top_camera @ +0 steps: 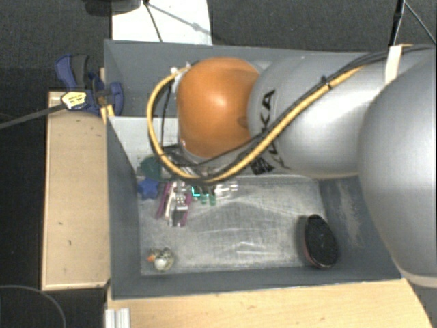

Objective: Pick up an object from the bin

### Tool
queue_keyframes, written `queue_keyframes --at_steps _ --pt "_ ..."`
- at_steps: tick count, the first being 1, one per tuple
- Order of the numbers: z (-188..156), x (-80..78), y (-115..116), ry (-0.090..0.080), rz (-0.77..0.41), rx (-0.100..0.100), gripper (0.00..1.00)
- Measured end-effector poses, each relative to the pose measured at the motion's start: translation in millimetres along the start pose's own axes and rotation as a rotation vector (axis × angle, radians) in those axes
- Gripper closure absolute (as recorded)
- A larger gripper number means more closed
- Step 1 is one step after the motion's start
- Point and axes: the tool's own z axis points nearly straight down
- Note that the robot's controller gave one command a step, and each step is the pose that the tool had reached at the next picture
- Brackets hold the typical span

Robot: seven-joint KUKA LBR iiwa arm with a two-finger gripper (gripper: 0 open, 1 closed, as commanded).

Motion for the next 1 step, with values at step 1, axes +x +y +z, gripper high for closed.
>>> queue_keyframes --at_steps 1 --pt "85.6 -28.7 -50.5 -0.008 0.024 -0.005 0.00"
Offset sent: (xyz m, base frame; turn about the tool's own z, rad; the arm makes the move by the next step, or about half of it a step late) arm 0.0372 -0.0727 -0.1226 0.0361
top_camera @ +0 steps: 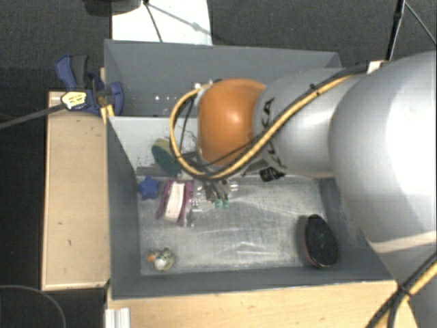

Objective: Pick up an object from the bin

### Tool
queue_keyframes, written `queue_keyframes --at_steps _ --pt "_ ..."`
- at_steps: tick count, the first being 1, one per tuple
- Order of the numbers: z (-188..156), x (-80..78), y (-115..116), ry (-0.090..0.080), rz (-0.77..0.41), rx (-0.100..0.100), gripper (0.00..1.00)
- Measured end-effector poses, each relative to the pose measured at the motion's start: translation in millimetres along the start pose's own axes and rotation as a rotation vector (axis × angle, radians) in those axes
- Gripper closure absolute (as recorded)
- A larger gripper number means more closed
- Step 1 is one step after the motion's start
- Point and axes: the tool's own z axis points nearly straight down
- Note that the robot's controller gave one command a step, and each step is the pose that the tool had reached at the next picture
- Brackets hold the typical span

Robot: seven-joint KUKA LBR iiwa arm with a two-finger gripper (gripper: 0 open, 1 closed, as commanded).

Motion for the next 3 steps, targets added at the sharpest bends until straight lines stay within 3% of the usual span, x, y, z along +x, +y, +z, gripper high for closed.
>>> queue_keyframes --at_steps 1,2,3 --pt "5.9 -7.2 -75.3 0.001 0.143 0.008 0.00" --pt "-7.9 -6.4 -86.6 -0.003 0.265 0.004 0.00" --pt "33.4 4.3 -80.1 -0.006 0.320 0.002 0.00"
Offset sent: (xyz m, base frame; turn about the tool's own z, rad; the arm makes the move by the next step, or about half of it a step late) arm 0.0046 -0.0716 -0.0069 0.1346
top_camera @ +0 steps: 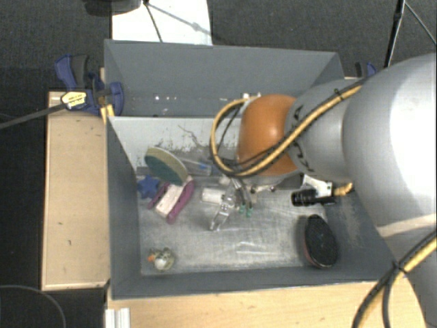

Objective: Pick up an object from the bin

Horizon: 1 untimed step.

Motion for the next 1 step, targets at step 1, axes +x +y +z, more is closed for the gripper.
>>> queue_keyframes --at_steps 1 --pt "-1.9 -1.3 0.8 0.002 0.002 0.001 0.00"
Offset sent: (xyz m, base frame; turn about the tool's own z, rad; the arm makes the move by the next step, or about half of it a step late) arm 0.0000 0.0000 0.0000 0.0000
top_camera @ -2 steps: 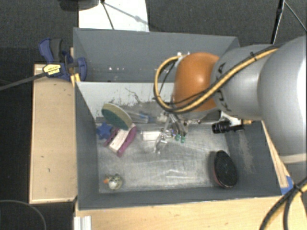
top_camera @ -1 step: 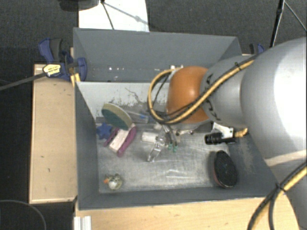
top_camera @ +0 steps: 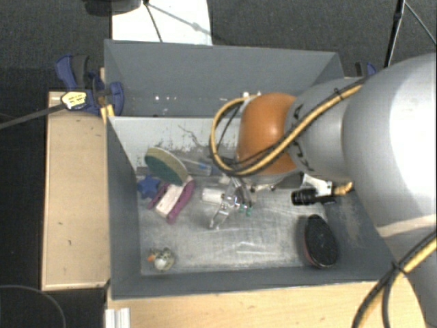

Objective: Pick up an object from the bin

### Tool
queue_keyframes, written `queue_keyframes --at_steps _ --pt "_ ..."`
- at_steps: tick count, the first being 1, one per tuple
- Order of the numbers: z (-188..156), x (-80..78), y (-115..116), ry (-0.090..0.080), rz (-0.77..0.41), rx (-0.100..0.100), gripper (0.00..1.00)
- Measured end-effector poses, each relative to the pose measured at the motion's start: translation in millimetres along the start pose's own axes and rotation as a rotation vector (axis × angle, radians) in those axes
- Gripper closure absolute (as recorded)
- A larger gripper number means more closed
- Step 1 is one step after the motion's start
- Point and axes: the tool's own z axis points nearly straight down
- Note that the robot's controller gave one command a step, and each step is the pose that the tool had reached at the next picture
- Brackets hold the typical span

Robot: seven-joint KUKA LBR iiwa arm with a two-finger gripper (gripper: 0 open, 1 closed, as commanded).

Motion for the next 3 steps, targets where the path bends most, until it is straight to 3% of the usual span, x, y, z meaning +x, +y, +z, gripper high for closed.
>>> queue_keyframes --at_steps 1,2,3 --pt "-1.4 -1.7 0.5 -0.004 0.002 -0.002 1.00" --pt "-66.4 -4.1 1.6 -0.002 0.002 -0.001 1.00" --pt "-86.2 -5.5 2.1 0.001 0.001 0.001 1.00"
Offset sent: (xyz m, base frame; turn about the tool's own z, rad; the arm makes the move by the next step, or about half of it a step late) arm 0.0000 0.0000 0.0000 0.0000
